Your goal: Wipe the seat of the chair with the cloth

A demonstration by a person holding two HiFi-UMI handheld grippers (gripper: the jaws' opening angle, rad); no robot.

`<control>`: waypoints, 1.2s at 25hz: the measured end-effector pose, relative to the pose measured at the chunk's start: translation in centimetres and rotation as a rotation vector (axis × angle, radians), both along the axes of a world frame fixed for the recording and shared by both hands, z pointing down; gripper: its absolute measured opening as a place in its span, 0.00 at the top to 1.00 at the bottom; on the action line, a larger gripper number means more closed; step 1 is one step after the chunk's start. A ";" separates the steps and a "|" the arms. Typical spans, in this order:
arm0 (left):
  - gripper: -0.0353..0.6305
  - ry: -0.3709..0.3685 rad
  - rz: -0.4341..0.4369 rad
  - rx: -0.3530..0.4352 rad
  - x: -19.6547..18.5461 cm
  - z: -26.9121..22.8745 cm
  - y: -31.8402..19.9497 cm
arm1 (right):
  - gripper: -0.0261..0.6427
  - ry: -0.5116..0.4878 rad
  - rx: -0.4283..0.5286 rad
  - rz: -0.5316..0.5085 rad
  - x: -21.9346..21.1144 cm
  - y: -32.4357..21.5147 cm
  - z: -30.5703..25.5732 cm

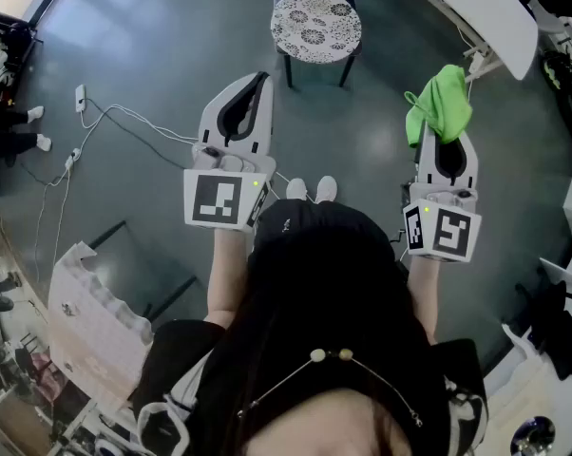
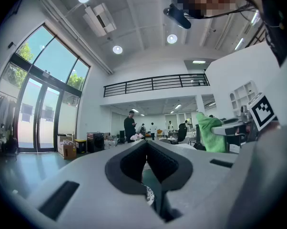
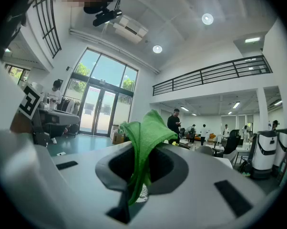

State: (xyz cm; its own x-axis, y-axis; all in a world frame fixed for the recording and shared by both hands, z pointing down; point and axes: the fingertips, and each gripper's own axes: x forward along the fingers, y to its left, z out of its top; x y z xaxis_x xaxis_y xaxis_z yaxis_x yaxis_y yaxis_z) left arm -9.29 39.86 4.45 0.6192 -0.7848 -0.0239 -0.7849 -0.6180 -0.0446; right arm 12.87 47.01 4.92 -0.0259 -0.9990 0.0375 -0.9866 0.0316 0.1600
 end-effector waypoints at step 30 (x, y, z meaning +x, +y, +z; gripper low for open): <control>0.94 -0.022 -0.082 -0.050 -1.9 3.0 -12.2 | 0.88 -0.029 -0.071 -0.026 2.3 -13.4 4.1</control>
State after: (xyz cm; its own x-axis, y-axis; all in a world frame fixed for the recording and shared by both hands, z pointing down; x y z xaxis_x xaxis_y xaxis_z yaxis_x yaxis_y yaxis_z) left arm -11.16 27.62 7.45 0.5531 -0.8326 0.0291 -0.8320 -0.5538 -0.0328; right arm 15.16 33.58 9.00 -0.0539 -0.9928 0.1071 -0.9895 0.0675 0.1280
